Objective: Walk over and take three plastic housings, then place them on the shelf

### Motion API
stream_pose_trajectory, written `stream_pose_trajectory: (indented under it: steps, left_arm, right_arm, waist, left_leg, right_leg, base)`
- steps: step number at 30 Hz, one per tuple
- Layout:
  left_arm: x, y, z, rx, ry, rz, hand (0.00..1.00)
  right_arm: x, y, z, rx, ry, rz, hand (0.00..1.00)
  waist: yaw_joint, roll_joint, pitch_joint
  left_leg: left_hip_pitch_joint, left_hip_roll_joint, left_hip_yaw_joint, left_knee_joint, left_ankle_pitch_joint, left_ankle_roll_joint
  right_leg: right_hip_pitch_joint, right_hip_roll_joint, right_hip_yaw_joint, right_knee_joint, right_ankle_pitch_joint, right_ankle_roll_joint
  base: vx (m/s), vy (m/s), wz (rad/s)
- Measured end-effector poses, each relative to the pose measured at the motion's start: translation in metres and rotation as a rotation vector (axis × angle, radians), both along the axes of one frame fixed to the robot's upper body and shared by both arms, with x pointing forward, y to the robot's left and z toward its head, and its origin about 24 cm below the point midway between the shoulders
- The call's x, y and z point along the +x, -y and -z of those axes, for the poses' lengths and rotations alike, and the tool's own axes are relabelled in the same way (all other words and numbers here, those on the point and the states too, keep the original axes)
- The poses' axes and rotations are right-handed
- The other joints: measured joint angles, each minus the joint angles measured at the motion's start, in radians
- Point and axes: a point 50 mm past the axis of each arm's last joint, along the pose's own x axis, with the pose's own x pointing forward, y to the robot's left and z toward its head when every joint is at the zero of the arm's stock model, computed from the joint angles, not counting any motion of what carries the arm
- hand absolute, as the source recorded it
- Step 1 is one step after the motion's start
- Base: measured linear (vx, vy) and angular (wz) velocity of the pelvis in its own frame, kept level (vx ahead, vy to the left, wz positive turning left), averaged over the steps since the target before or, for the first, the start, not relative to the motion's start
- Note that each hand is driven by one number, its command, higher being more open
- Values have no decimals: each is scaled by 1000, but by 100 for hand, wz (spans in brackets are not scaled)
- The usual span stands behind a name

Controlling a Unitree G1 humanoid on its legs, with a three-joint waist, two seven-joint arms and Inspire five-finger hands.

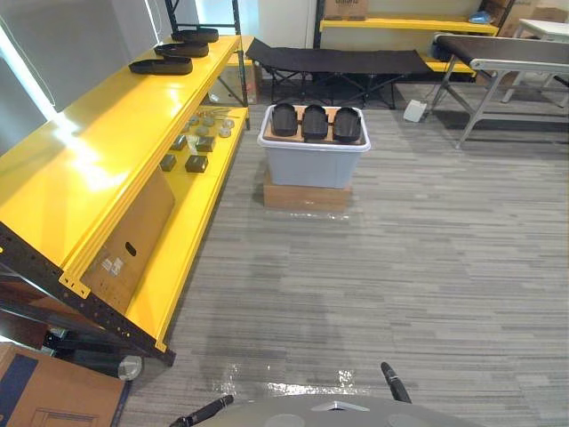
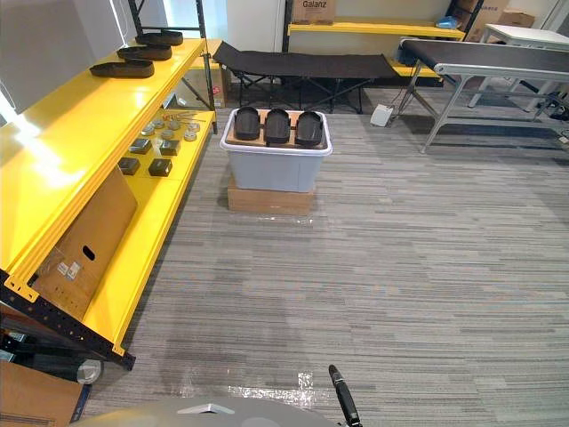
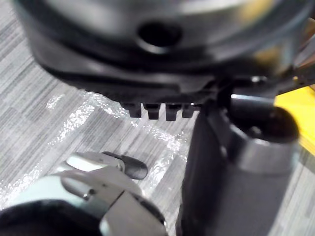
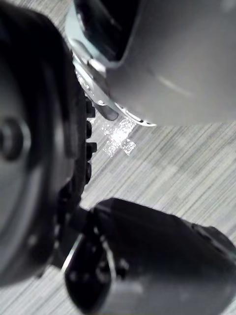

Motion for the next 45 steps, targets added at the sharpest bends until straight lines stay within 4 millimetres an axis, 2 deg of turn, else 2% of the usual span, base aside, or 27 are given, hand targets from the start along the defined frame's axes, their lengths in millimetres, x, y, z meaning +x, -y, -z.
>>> stream_pose_trajectory:
  steps: [3, 5, 6, 9, 11, 14, 16, 18, 22, 24, 29, 37, 39, 40, 41, 42, 43, 45]
  left_arm:
    - [6, -2, -1, 5, 16, 18, 100]
    - [20, -3, -2, 9, 46, 76, 100]
    - [32, -3, -4, 12, 80, 128, 100]
    - [62, 2, -9, 5, 171, 212, 100]
    - [75, 7, -12, -7, 208, 242, 100]
    - [84, 20, -12, -40, 233, 264, 100]
    - [87, 28, -12, -56, 237, 289, 100]
    - [86, 27, -12, -59, 234, 291, 100]
    - [79, 25, -9, -50, 193, 275, 100]
    - [77, 24, -9, -45, 180, 250, 100]
    - [68, 21, -7, -40, 185, 197, 100]
    - [70, 20, -8, -36, 254, 198, 100]
    - [71, 23, -9, -61, 271, 236, 100]
    - [72, 25, -9, -66, 275, 245, 100]
    - [75, 27, -10, -67, 287, 259, 100]
    - [77, 26, -11, -63, 293, 277, 100]
    - [78, 23, -11, -57, 288, 290, 100]
    - [79, 17, -12, -47, 280, 294, 100]
  right_arm:
    - [8, 0, -1, -15, 25, -45, 100]
    - [25, -1, -2, -28, 63, -119, 100]
    - [41, -3, -4, -32, 107, -155, 100]
    - [77, -4, -13, -65, 217, -252, 100]
    - [92, -4, -17, -78, 270, -282, 100]
    - [110, -7, -22, -82, 316, -327, 100]
    - [111, -8, -22, -75, 321, -333, 100]
    - [107, -9, -21, -64, 305, -332, 100]
    - [90, -10, -15, -19, 242, -306, 100]
    - [82, -12, -12, 11, 223, -237, 100]
    - [80, -10, -12, -2, 228, -202, 100]
    - [76, -7, -11, -46, 218, -226, 100]
    - [74, -3, -11, -62, 218, -221, 100]
    - [74, -2, -12, -67, 220, -218, 100]
    - [77, 1, -14, -85, 245, -217, 100]
    - [80, 1, -15, -93, 267, -219, 100]
    - [79, -3, -14, -81, 271, -221, 100]
    - [73, -14, -11, -46, 270, -211, 100]
  waist:
    - [0, -3, 10]
    - [0, -11, 24]
    - [0, -15, 33]
    - [-4, -11, 48]
    - [-8, -4, 49]
    - [-24, -1, 59]
    - [-25, -3, 64]
    - [-26, -5, 66]
    - [-26, -5, 69]
    - [-26, -5, 69]
    - [-48, -3, 72]
    - [-47, -8, 75]
    - [-41, -18, 80]
    - [-40, -13, 83]
    - [-36, 1, 91]
    - [-42, 10, 104]
    - [-50, 1, 117]
    - [-49, -26, 128]
  left_leg:
    - [12, -12, -10, 0, 8, 13]
    - [11, -14, -14, 0, 8, 14]
    - [9, -15, -17, 0, 10, 16]
    - [6, -18, -24, 0, 13, 19]
    - [5, -20, -26, 0, 13, 19]
    - [4, -21, -25, 0, 13, 19]
    - [-2, -21, -25, 0, 13, 19]
    - [-2, -21, -23, 0, 13, 19]
    - [13, -21, -21, 0, 11, 15]
    - [14, -21, -21, 0, 10, 14]
    - [14, -20, -15, 0, 11, 15]
    - [17, -27, -18, 0, 13, 19]
    - [12, -39, -27, 0, -19, 21]
    - [12, -38, -28, 0, -22, 25]
    - [17, -27, -27, 0, -21, 28]
    - [44, -16, -29, 5, -9, 59]
    - [64, -8, -34, 5, -13, 57]
    - [83, 2, -48, 5, -33, 45]
  right_leg:
    - [21, -8, -16, -14, 0, 0]
    - [21, -9, -21, -15, 0, 0]
    - [21, -9, -24, -16, 0, 1]
    - [20, -12, -38, -25, 2, 3]
    - [21, -13, -43, -28, 2, 3]
    - [20, -14, -43, -30, 2, 3]
    - [21, -13, -43, -31, 2, 3]
    - [22, -13, -43, -32, 2, 3]
    - [38, -13, -44, -37, 2, 3]
    - [40, -13, -44, -38, 2, 3]
    - [37, -13, -40, -35, 5, 6]
    - [37, -21, -44, -28, 7, 9]
    - [-16, -52, -57, 87, -46, 45]
    - [-46, -57, -58, 148, -55, 42]
    - [-112, -59, -55, 289, -56, 40]
    - [-162, -60, -33, 402, -72, 24]
    - [-168, -54, -15, 406, -86, 4]
    - [-213, -38, -13, 387, -89, -2]
  base:
    - [60, 32, 10]
    - [36, 9, 9]
    - [-6, -10, 8]
    - [-26, -7, 10]
    - [-21, 2, 8]
    - [0, 0, 0]
    - [0, 0, 0]
    - [0, 0, 0]
    - [0, 0, 0]
    - [-26, -8, -1]
    - [-66, -3, -4]
    - [-24, 5, 1]
    - [3, 34, 12]
    - [37, 88, -2]
    - [86, 98, -6]
    - [89, 97, 4]
    - [103, 57, 13]
    - [109, 1, 16]
